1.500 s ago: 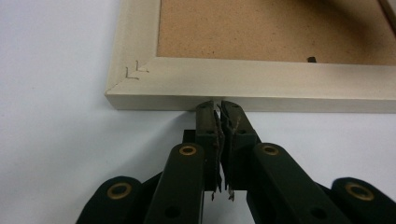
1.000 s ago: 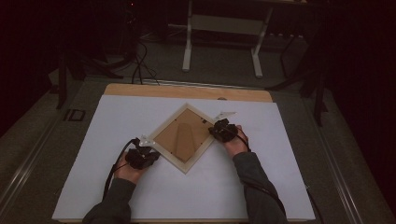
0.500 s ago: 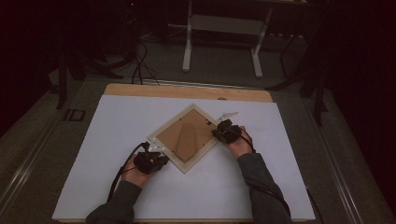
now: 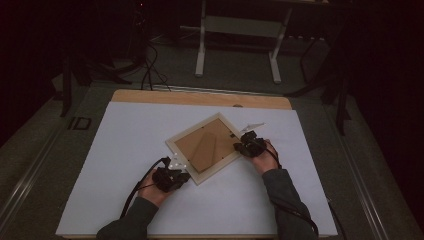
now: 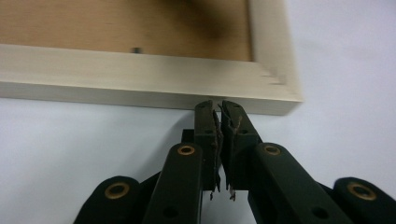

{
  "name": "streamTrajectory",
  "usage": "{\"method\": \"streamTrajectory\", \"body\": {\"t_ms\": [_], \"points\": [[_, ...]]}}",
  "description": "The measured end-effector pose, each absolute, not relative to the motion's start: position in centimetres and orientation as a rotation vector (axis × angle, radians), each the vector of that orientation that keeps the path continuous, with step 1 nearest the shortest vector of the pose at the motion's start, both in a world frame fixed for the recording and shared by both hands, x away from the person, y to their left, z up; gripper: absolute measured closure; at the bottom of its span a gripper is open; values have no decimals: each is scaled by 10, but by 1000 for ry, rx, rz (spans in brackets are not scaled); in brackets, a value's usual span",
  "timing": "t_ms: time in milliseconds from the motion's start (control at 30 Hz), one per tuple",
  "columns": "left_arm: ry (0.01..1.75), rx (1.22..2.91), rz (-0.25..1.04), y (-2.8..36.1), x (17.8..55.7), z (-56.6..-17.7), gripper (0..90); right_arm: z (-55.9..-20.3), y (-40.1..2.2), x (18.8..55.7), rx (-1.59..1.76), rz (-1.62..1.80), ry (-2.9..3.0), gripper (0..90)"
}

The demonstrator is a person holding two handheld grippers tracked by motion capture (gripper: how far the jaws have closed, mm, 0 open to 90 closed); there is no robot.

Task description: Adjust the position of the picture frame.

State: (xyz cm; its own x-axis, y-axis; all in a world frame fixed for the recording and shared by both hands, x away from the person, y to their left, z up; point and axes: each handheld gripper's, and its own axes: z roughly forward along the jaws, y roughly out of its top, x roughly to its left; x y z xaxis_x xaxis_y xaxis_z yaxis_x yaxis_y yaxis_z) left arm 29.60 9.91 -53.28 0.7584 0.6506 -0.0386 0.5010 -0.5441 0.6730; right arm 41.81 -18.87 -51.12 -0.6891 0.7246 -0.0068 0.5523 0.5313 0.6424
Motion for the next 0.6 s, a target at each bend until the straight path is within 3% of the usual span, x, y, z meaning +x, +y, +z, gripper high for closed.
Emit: {"method": "streamTrajectory", "body": {"t_ms": [600], "points": [[744,2292,204,80,277,-533,863,-512,-200,408,1071,899,2481,900]]}}
